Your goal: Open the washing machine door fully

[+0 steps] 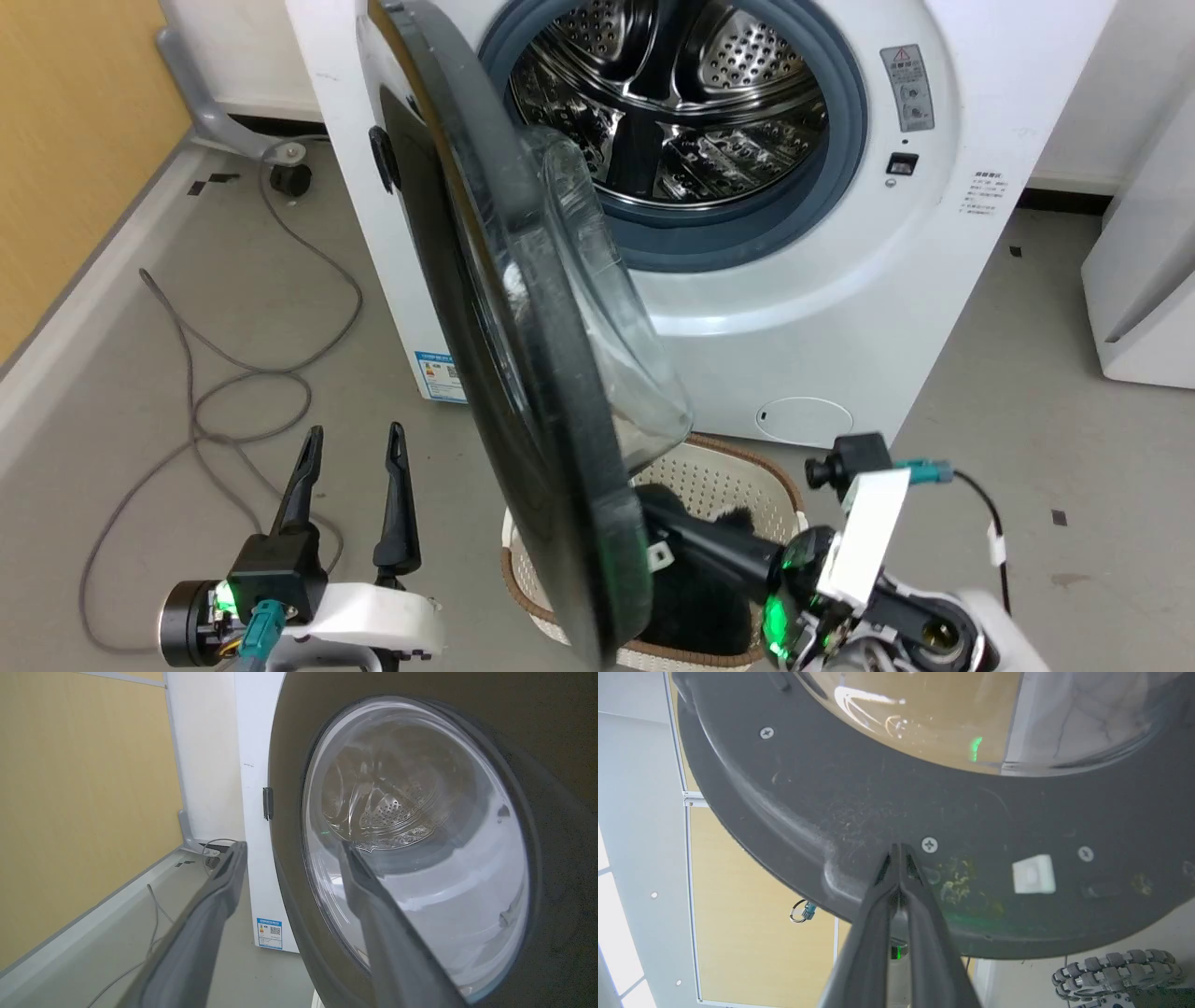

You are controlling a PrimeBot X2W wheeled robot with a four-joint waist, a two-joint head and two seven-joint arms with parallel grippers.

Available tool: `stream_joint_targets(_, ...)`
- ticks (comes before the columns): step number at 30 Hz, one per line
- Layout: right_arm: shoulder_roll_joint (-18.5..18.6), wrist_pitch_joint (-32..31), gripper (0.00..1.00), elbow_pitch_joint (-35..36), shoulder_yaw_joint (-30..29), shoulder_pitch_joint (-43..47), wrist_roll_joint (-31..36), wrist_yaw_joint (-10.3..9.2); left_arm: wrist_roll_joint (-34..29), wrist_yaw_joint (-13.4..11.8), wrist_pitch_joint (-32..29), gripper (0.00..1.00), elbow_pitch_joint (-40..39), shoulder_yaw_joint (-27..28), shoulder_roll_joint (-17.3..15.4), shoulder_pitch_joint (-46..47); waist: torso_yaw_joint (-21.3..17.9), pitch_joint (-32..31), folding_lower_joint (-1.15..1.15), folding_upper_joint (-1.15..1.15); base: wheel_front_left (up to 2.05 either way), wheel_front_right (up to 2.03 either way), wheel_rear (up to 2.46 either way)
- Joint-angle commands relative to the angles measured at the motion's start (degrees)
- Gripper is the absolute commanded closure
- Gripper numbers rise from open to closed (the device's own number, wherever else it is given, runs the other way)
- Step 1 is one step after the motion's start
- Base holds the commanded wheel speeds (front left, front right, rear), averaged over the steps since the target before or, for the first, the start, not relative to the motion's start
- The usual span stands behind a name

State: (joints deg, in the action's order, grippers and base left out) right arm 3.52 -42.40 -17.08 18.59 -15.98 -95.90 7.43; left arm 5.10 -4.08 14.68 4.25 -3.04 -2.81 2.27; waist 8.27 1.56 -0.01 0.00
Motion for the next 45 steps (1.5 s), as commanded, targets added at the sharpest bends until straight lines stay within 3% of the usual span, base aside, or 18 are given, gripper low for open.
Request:
stream_joint_targets(1,-0.53,0.14,1.0,0.62,0.84,1.39,-0.57,0.06,-0.37,0.06,0.32,0.0,0.19,0.07,-0.07,-0.83,-0.02,-0.23,0.01,0.0,0.0,0.0,0.0)
stream_joint_targets(7,-0.61,3.07,1.0,2.64,1.83,3.57,-1.02,0.06,-0.27,-0.09,0.32,0.0,0.43,0.38,-0.07,-1.94,-0.64,-1.56,0.01,0.0,0.0,0.0,0.0)
stream_joint_targets(8,-0.62,7.72,1.0,3.43,-0.17,4.16,0.15,0.06,-0.23,-0.09,0.32,0.0,0.5,0.66,-0.07,-2.44,-1.18,-2.13,0.01,0.0,0.0,0.0,0.0)
stream_joint_targets(13,-0.57,18.48,1.0,6.17,-4.43,4.52,5.17,0.06,-0.14,-0.1,0.32,0.0,0.6,1.05,-0.07,-2.96,-2.26,-2.9,0.01,0.0,0.0,0.0,0.0)
stream_joint_targets(17,1.2,31.27,1.0,9.72,-6.28,4.95,15.74,0.06,-0.12,-0.02,0.32,0.0,0.49,1.45,-0.07,-3.23,-3.16,-3.25,0.01,0.0,0.0,0.0,0.0)
stream_joint_targets(22,6.07,50.91,1.0,12.2,-4.36,5.73,32.48,0.06,-0.11,0.08,0.32,0.0,0.41,1.68,-0.07,-3.39,-4.05,-3.54,0.01,0.0,0.0,0.0,0.0)
stream_joint_targets(24,8.2,55.66,1.0,11.69,-3.47,6.09,38.78,0.06,-0.11,0.07,0.32,0.0,0.39,1.72,-0.07,-3.53,-4.38,-3.74,0.01,0.0,0.0,0.0,0.0)
stream_joint_targets(27,10.12,57.29,1.0,10.77,-5.89,6.6,51.46,0.06,-0.11,0.0,0.32,0.0,0.33,1.87,-0.07,-3.84,-4.9,-4.04,0.01,0.0,0.0,0.0,0.0)
stream_joint_targets(31,7.62,57.37,1.0,13.24,-14.01,8.97,70.34,0.06,-0.04,-0.19,0.32,0.0,0.18,2.07,-0.07,-4.18,-5.46,-4.25,0.01,0.0,0.0,0.0,0.0)
stream_joint_targets(36,3.7,57.39,1.0,13.73,-18.86,12.87,83.95,0.06,0.1,-0.25,0.32,0.0,0.1,1.97,-0.07,-4.51,-5.8,-4.48,0.01,0.0,0.0,0.0,0.0)
stream_joint_targets(38,2.17,57.39,1.0,13.11,-20.36,14.24,85.8,0.06,0.13,-0.29,0.32,0.0,0.09,1.92,-0.07,-4.61,-5.86,-4.56,0.01,0.0,0.0,0.0,0.0)
stream_joint_targets(40,1.26,57.39,0.9,12.11,-21.43,15.67,86.89,0.06,0.15,-0.31,0.32,0.0,0.09,1.83,-0.07,-4.63,-5.84,-4.62,0.01,0.0,0.0,0.0,0.0)
stream_joint_targets(42,0.78,57.39,0.7,11.08,-22.06,16.94,88.37,0.06,0.18,-0.26,0.32,0.0,0.09,1.77,-0.07,-4.62,-5.8,-4.68,0.01,0.0,0.0,0.0,0.0)
stream_joint_targets(43,0.54,57.39,0.54,10.64,-22.34,17.55,88.68,0.06,0.18,-0.21,0.32,0.0,0.07,1.76,-0.07,-4.62,-5.78,-4.73,0.01,0.0,0.0,0.0,0.0)
stream_joint_targets(44,0.32,57.39,0.0,10.35,-22.64,18.05,88.86,0.06,0.17,-0.19,0.32,0.0,0.06,1.77,-0.07,-4.64,-5.76,-4.76,0.01,0.0,0.0,0.0,0.0)
stream_joint_targets(45,0.12,57.39,0.0,10.1,-22.95,18.49,88.91,0.06,0.16,-0.18,0.32,0.0,0.03,1.79,-0.07,-4.67,-5.75,-4.78,0.01,0.0,0.0,0.0,0.0)
